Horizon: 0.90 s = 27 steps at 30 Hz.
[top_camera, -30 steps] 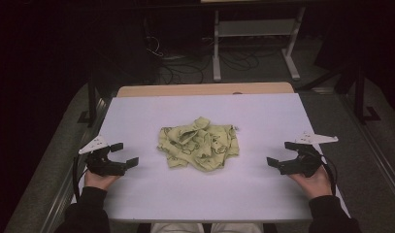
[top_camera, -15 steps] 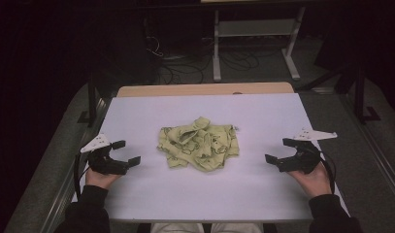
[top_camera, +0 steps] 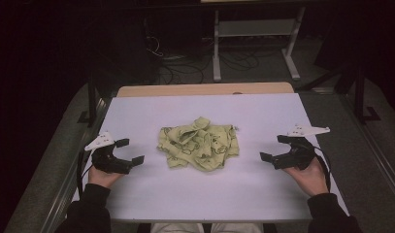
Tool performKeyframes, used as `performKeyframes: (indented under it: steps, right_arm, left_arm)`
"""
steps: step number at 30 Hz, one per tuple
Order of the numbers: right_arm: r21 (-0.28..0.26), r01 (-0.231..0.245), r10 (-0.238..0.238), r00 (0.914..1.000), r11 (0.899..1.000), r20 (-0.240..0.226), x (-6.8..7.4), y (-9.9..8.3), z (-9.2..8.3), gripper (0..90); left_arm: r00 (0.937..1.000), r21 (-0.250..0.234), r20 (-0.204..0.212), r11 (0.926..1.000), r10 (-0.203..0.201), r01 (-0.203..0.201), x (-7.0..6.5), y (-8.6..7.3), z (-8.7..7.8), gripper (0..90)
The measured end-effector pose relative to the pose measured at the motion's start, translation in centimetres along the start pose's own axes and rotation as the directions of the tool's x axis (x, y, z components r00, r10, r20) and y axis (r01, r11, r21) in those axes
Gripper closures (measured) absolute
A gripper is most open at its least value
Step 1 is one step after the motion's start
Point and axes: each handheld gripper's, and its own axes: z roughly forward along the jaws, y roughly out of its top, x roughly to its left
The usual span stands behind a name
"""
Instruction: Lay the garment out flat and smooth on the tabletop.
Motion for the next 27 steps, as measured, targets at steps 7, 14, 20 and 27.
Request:
performKeyframes:
  steps: [7, 14, 20, 27]
  right_arm:
    - [0.013, 0.011, -0.011, 0.9998, 1.000, -0.015, 0.3, 0.9, 0.4, 0.0]
    - [0.014, 0.032, -0.032, 0.9990, 0.999, -0.033, 0.7, 2.5, 0.7, 0.0]
    - [0.011, 0.043, -0.043, 0.9978, 0.999, -0.051, 1.0, 3.9, 1.3, 0.0]
    - [0.026, 0.066, -0.064, 0.9957, 0.997, -0.068, 1.5, 4.7, 2.2, 0.0]
  left_arm:
    - [0.9998, 0.008, 0.008, 0.9998, 0.020, -0.020, -0.3, 0.6, 0.2, 0.0]
    - [0.9987, 0.018, 0.027, 0.9989, 0.044, -0.044, -1.0, 1.7, 0.7, 0.0]
    - [0.9971, 0.042, 0.041, 0.9969, 0.065, -0.066, -1.4, 2.5, 1.3, 0.0]
    - [0.9960, 0.035, 0.049, 0.9965, 0.074, -0.076, -1.6, 3.3, 1.5, 0.0]
